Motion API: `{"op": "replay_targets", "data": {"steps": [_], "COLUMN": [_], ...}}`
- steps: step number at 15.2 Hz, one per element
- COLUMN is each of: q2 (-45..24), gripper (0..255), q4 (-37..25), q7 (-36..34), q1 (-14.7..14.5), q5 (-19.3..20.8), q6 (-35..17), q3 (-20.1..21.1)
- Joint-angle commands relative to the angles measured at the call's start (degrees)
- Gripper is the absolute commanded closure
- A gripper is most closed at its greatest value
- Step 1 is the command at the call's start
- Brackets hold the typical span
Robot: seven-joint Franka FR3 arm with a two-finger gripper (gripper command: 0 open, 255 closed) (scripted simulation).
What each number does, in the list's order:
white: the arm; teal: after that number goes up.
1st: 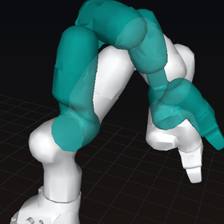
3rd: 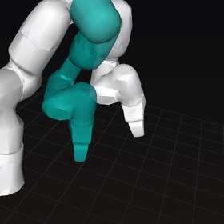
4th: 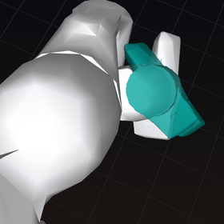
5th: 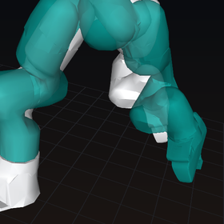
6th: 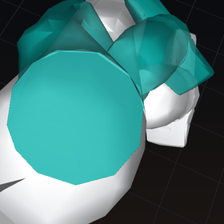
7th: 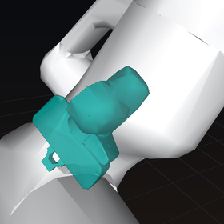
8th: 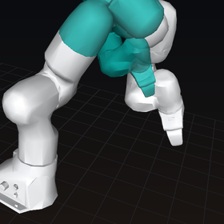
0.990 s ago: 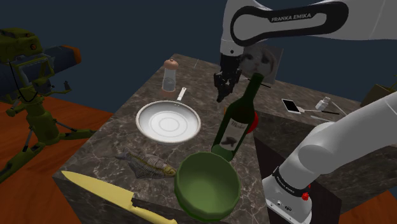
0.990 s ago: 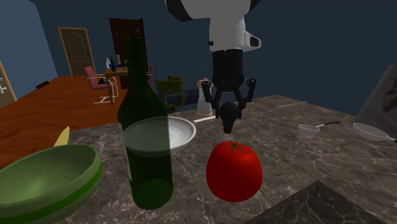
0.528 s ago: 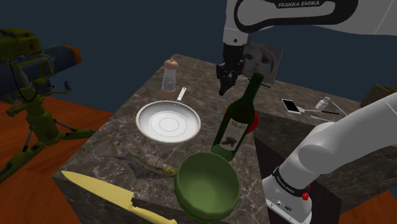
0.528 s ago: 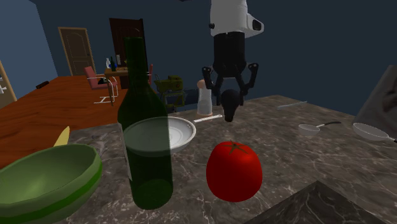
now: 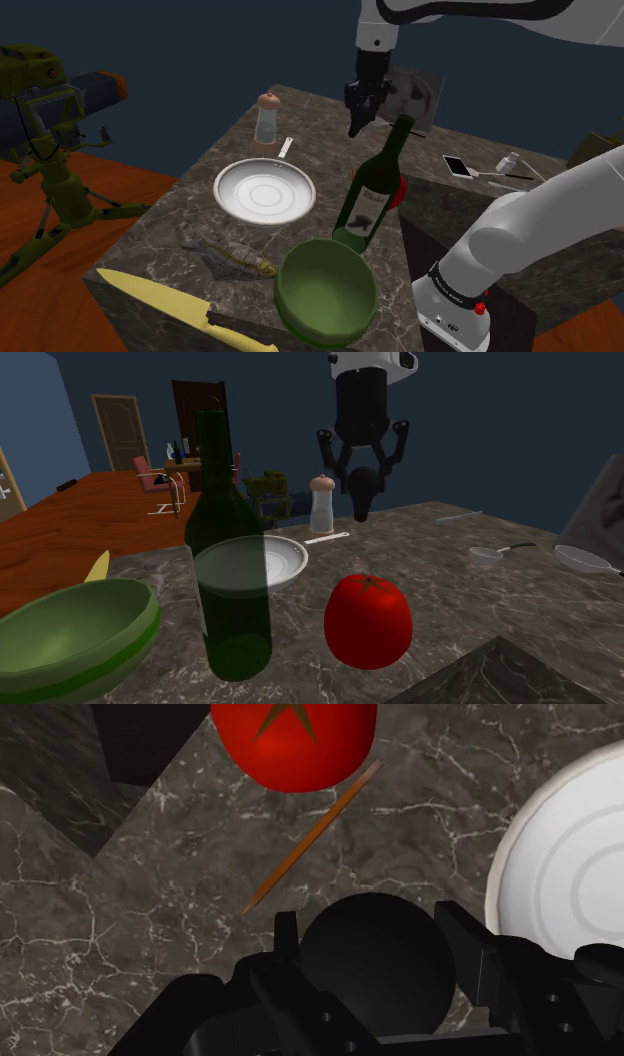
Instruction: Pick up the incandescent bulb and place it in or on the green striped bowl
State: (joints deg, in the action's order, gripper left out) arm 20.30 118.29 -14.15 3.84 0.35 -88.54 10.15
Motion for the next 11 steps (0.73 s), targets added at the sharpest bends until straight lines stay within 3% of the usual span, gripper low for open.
{"op": "replay_targets", "data": {"steps": [1,3,11], "q2": [-0.01,-0.11,6.87], "gripper": [255,255,255], "q4": [-1.53,-2.54,1.72], "q7": [0.12,0.15,-9.01], "q1": [0.04,0.06,-4.18], "q5": [0.05,0.07,-5.46], "q6": [1.55,2.46,5.03], "q3": [-0.07,-0.08,6.2]}}
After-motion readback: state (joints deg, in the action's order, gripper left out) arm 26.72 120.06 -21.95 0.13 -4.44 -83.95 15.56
